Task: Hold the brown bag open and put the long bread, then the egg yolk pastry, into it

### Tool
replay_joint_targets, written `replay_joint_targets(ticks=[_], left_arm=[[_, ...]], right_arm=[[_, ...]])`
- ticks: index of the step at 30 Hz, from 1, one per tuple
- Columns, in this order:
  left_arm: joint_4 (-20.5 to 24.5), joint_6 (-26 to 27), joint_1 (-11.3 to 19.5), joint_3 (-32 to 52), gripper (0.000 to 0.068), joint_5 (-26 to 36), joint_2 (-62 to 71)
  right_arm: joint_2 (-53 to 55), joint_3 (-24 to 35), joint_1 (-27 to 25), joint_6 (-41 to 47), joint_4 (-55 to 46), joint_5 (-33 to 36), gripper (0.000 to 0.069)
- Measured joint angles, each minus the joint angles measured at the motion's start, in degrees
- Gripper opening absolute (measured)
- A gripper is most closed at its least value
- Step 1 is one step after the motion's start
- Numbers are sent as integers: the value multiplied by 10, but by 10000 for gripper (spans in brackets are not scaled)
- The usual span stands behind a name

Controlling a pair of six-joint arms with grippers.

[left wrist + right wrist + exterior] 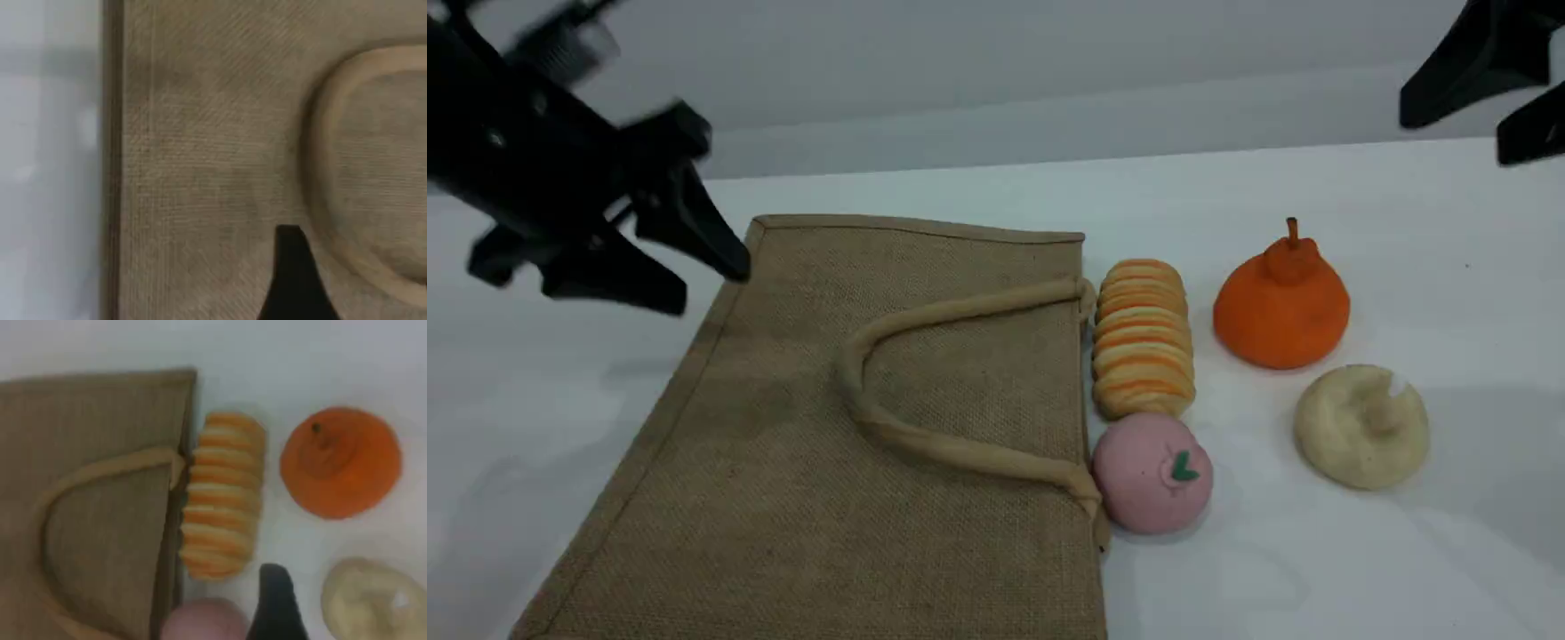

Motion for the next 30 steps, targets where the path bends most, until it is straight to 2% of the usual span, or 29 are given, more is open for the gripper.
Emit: replay_joint_targets(ticks=[3, 12, 16, 22, 30], left_arm=[[-1, 1, -4, -20, 409, 2, 36], [14, -2, -48, -90, 409, 8, 102], [34, -20, -53, -96, 409, -3, 125], [33, -30, -64, -96, 409, -6, 154], [33, -30, -87, -107, 409, -43, 156]], right_arm=[[17, 0, 0, -23, 29, 2, 439], [34, 0, 6, -60, 63, 8, 439], [34, 0, 6, -60, 66, 10, 439], [33, 0, 6, -59, 66, 10, 439], [33, 0, 6, -59, 66, 6, 439]])
